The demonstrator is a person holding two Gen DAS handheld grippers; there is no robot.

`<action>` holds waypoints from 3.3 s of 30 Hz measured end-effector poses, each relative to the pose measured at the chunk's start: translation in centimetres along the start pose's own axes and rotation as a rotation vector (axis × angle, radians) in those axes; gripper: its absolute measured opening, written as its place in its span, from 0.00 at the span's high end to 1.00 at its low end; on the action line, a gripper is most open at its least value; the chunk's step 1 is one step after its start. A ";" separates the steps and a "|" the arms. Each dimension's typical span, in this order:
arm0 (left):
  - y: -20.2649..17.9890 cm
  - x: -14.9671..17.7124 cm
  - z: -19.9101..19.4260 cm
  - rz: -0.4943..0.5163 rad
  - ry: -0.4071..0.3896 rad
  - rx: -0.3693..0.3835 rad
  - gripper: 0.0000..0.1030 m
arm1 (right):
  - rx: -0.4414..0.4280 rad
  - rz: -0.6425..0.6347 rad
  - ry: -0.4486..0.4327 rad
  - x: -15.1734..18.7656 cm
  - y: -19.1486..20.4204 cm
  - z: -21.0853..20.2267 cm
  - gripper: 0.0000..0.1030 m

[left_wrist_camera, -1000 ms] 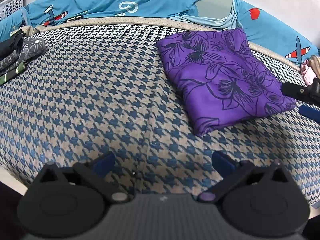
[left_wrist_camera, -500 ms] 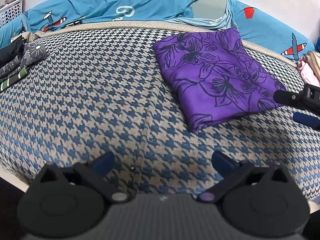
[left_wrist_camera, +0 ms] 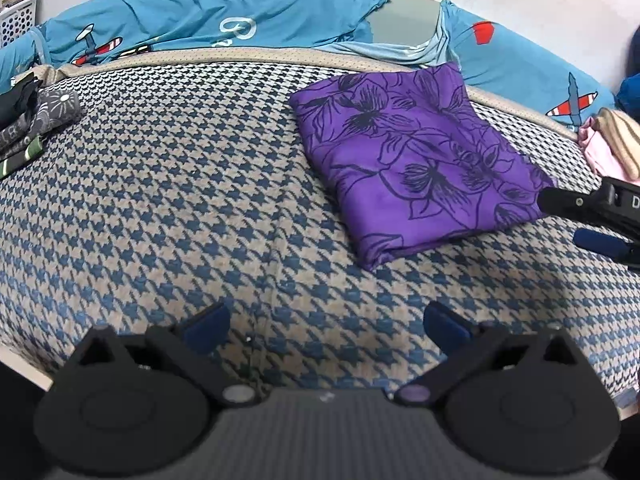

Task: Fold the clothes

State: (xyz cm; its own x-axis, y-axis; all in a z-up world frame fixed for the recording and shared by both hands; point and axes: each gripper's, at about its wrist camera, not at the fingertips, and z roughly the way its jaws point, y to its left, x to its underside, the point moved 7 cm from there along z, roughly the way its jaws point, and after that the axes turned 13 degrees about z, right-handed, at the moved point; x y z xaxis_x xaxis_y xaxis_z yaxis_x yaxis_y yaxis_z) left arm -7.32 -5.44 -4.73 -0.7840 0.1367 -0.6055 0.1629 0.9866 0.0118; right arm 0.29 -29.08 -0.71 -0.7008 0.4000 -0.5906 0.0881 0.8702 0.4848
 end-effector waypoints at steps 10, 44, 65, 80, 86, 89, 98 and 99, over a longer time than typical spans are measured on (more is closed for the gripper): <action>0.7 -1.3 0.9 -0.004 -0.025 0.044 0.00 | 0.045 -0.023 0.008 -2.2 -2.0 0.5 0.20; 4.2 -8.6 11.4 -0.100 0.015 0.309 0.00 | 0.106 0.361 0.063 -6.6 -10.5 8.0 0.14; 4.2 -11.8 15.2 -0.119 -0.030 0.352 0.00 | -0.027 0.337 0.099 -5.8 -7.4 11.7 0.12; 2.0 -14.4 17.1 -0.066 -0.073 0.443 0.00 | -0.075 0.235 0.092 -5.8 -5.1 14.0 0.13; 1.7 -14.6 17.1 -0.054 -0.074 0.450 0.00 | -0.065 0.203 0.089 -5.5 -4.5 14.3 0.19; 1.7 -14.4 16.9 -0.038 -0.082 0.440 0.01 | -0.063 0.215 0.084 -5.6 -4.9 14.3 0.32; 0.9 -14.8 15.7 0.017 -0.134 0.344 0.17 | -0.079 0.174 0.062 -6.0 -4.2 14.0 0.73; 0.9 -14.9 15.5 0.019 -0.147 0.339 0.22 | -0.083 0.158 0.054 -6.0 -3.8 13.8 0.75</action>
State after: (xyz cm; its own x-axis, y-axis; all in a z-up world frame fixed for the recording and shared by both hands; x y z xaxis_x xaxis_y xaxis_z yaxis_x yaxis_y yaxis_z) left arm 13.77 -7.99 -8.03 -0.6883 0.1159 -0.7161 0.3850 0.8950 -0.2251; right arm 13.96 -30.84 -7.92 -0.7203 0.5114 -0.4686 0.1425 0.7703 0.6216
